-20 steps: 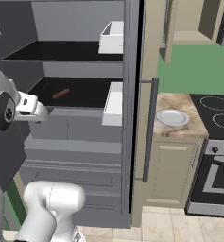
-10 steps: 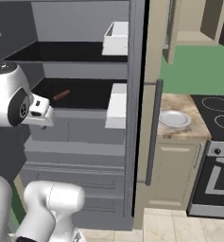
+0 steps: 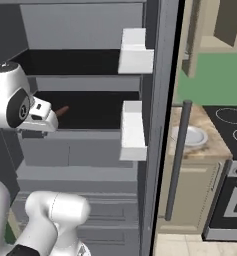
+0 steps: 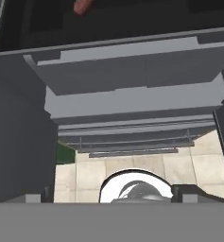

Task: Move the hot dog bun to the plate on the dining table and place the condiment next to that plate. Then navigate to the fridge and take the sausage and place it on the plate as well.

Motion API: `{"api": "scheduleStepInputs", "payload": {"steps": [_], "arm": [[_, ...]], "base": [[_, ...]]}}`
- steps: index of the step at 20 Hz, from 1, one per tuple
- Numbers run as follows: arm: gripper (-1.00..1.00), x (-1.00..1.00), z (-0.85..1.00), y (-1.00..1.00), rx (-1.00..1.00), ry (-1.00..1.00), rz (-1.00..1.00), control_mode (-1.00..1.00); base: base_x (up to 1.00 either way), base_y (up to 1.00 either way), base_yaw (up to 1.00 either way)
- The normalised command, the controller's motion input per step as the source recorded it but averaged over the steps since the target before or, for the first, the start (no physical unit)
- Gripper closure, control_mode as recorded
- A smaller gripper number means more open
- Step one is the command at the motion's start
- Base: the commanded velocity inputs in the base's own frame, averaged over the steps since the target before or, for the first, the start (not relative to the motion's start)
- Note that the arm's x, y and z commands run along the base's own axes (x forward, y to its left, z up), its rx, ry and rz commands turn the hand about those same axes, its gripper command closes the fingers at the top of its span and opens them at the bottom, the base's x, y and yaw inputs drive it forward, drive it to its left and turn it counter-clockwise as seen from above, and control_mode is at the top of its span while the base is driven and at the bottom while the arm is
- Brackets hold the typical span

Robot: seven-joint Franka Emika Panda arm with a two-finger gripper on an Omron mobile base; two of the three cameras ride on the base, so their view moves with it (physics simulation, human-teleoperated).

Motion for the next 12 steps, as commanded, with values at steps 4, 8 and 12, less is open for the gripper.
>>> {"api": "scheduleStepInputs", "payload": {"steps": [4,8,12], "arm": [[-1.0,0.0,0.0,0.0,0.0,0.0,0.0,1.0],[-1.0,0.0,0.0,0.0,0.0,0.0,0.0,1.0],[-1.0,0.0,0.0,0.0,0.0,0.0,0.0,1.0]], "base": [[0.65,0.33,-0.13],[0.77,0.36,-0.08],[0.48,0.33,-0.05]]}}
